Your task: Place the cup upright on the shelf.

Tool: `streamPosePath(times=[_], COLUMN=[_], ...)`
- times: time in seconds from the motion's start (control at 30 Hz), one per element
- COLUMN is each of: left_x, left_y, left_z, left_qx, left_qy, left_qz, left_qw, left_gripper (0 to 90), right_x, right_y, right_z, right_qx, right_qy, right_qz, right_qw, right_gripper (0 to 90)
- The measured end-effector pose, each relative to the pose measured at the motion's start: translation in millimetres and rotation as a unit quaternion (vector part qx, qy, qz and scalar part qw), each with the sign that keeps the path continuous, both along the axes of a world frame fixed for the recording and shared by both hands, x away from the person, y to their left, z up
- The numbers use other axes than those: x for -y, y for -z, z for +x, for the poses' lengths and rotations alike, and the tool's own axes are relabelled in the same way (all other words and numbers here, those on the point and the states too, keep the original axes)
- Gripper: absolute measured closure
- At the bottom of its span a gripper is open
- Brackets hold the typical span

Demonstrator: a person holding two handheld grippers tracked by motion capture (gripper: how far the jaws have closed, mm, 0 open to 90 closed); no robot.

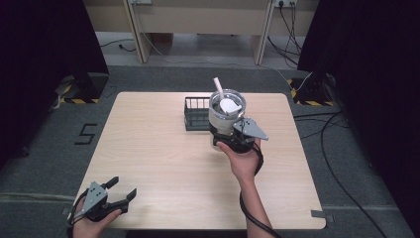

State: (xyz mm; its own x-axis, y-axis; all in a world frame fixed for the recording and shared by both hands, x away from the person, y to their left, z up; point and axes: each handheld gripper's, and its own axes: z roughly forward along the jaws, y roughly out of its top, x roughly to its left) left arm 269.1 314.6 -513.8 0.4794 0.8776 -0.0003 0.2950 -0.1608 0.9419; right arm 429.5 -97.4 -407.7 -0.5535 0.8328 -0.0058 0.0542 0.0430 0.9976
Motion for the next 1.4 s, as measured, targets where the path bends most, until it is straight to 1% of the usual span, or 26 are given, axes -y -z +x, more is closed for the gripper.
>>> streamPosePath(times=[0.3,0.33,0.4,0.77,0.9,0.93,0.97,1.03,1.07,1.1,1.13,1.2,1.23,1.4], left_x=[0.0,-0.1,-0.2,-1.0,-1.4,-1.5,-1.5,-1.5,-1.6,-1.6,-1.6,-1.7,-1.7,-1.8], left_y=[-0.1,0.1,0.0,-0.4,-0.5,-0.4,-0.4,-0.4,-0.4,-0.4,-0.3,-0.4,-0.5,-0.2], left_z=[0.0,0.1,0.1,0.0,0.1,0.1,0.2,0.2,0.2,0.2,0.3,0.3,0.3,0.4], left_qx=[0.0,0.0,0.001,0.002,0.003,0.003,0.002,0.003,0.003,0.003,0.003,0.003,0.003,0.003], left_qy=[-0.001,-0.001,0.0,-0.001,-0.002,-0.002,-0.002,-0.002,-0.002,-0.002,-0.002,-0.002,-0.002,-0.003], left_qz=[0.001,0.0,0.0,-0.003,-0.004,-0.005,-0.005,-0.005,-0.005,-0.005,-0.005,-0.005,-0.005,-0.007], left_qw=[1.0,1.0,1.0,1.0,1.0,1.0,1.0,1.0,1.0,1.0,1.0,1.0,1.0,1.0], left_gripper=[19.2,19.2,19.2,19.2,19.2,19.2,19.2,19.2,19.2,19.2,19.2,19.2,19.2,19.2], right_x=[1.5,2.0,2.2,-0.4,-3.4,-3.4,-4.5,-5.1,-6.6,-6.6,-7.6,-8.0,-9.2,-10.7], right_y=[-6.5,-8.4,-10.2,-20.2,-26.3,-26.3,-28.3,-28.9,-30.3,-30.3,-31.0,-31.2,-31.6,-32.4], right_z=[11.0,15.0,18.2,34.2,44.9,44.9,49.4,50.8,55.7,55.7,60.2,61.9,66.8,76.3], right_qx=[0.003,0.004,0.003,0.01,0.015,0.015,0.014,0.013,0.014,0.014,0.013,0.012,0.01,0.008], right_qy=[0.008,0.008,0.011,0.013,0.014,0.014,0.015,0.015,0.016,0.016,0.017,0.018,0.02,0.019], right_qz=[0.0,0.001,0.0,0.006,0.006,0.006,0.007,0.008,0.007,0.007,0.007,0.007,0.008,0.007], right_qw=[1.0,1.0,0.9999,0.9998,0.9998,0.9998,0.9998,0.9998,0.9998,0.9998,0.9997,0.9997,0.9997,0.9998], right_gripper=[9.4,9.4,9.5,9.5,9.5,9.5,9.5,9.5,9.5,9.5,9.5,9.5,9.5,9.5])
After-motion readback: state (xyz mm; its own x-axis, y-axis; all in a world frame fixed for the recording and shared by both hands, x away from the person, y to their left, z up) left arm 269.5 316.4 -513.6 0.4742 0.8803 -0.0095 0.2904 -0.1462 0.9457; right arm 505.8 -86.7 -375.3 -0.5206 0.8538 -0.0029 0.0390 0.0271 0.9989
